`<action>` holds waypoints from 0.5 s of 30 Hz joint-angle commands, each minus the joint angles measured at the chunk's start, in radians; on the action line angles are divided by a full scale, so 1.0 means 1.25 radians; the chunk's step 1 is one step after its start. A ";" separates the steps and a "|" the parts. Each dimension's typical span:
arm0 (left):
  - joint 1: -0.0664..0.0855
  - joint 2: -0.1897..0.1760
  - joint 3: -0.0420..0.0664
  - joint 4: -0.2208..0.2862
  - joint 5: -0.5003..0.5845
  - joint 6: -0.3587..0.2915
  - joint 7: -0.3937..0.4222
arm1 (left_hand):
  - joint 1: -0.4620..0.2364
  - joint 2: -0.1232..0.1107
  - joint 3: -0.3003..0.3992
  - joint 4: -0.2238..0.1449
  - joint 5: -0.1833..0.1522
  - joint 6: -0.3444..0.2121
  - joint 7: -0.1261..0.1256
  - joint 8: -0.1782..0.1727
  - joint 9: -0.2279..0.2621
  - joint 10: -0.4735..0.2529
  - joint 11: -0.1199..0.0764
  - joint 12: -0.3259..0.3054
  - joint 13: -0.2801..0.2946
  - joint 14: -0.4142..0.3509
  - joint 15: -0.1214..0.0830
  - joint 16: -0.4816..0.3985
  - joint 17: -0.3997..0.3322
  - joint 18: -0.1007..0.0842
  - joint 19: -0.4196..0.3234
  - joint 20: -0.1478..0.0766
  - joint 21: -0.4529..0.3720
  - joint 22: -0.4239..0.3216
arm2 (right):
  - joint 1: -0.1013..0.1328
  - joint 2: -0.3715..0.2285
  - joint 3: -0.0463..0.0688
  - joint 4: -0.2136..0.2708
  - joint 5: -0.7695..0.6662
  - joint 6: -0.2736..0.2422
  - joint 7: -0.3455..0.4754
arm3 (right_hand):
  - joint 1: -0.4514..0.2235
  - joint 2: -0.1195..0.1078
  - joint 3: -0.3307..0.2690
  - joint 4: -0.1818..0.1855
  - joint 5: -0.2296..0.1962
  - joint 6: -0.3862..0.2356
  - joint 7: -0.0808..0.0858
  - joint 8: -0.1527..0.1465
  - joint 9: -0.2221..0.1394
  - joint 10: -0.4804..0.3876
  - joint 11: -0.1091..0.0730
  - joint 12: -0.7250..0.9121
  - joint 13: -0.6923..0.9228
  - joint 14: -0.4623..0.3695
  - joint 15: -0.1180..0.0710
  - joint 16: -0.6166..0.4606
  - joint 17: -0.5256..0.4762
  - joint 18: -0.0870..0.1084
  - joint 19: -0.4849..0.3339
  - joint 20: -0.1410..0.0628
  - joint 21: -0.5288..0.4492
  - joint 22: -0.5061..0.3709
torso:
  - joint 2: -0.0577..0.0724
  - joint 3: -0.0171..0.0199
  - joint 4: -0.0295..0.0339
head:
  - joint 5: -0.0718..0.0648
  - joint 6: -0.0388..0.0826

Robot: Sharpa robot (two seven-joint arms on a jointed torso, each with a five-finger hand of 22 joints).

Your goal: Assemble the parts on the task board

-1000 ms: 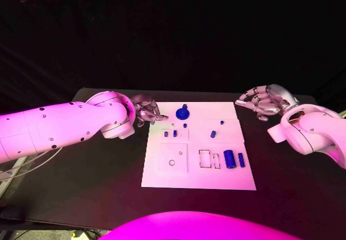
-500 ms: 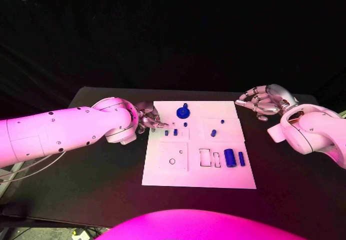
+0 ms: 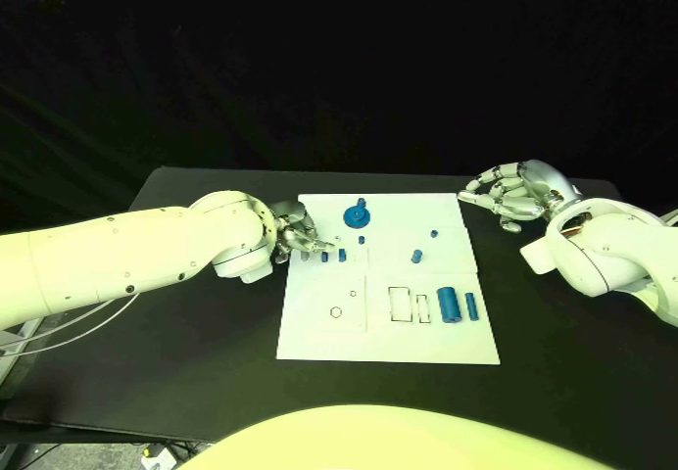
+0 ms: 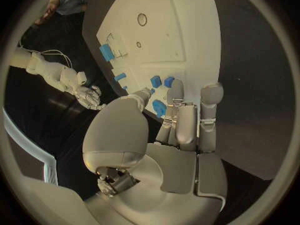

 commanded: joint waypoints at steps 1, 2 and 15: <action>-0.002 0.006 0.000 -0.006 0.003 0.004 0.001 | -0.006 0.007 -0.025 0.006 0.010 -0.001 -0.007 0.022 0.016 0.002 -0.014 0.015 0.014 0.015 -0.005 0.017 0.014 -0.015 0.012 0.000 0.016 0.016 | -0.001 0.001 0.000 0.001 0.000 0.002 0.002 | -0.006 0.032 -0.036 0.001 -0.006 0.003 -0.003 -0.013 0.011 -0.007 -0.004 -0.002 -0.005 0.037 -0.006 -0.012 0.022 0.013 0.004 -0.006 -0.007 -0.005 | 0.000 -0.0002 0.0010 | -0.003 -0.001; -0.003 0.008 0.000 -0.008 0.004 0.004 0.001 | -0.005 0.008 -0.023 0.005 0.011 -0.001 -0.008 0.024 0.016 0.002 -0.015 0.015 0.014 0.015 -0.005 0.017 0.014 -0.015 0.012 0.000 0.016 0.016 | -0.001 0.001 0.000 0.001 0.000 0.002 0.002 | -0.006 0.032 -0.036 0.001 -0.006 0.003 -0.003 -0.013 0.011 -0.007 -0.004 -0.002 -0.005 0.037 -0.006 -0.012 0.022 0.013 0.004 -0.006 -0.007 -0.005 | 0.000 -0.0002 0.0010 | -0.003 -0.001; -0.009 0.020 0.001 -0.032 0.001 0.009 -0.001 | 0.002 0.010 -0.016 0.004 0.012 -0.001 -0.009 0.032 0.016 0.001 -0.016 0.015 0.016 0.014 -0.006 0.017 0.015 -0.015 0.011 -0.001 0.017 0.018 | -0.001 0.001 0.000 0.000 -0.001 0.002 0.002 | -0.006 0.032 -0.036 0.001 -0.006 0.003 -0.003 -0.013 0.011 -0.007 -0.004 -0.002 -0.005 0.037 -0.006 -0.012 0.022 0.013 0.004 -0.006 -0.007 -0.005 | -0.001 -0.0005 0.0015 | -0.006 -0.004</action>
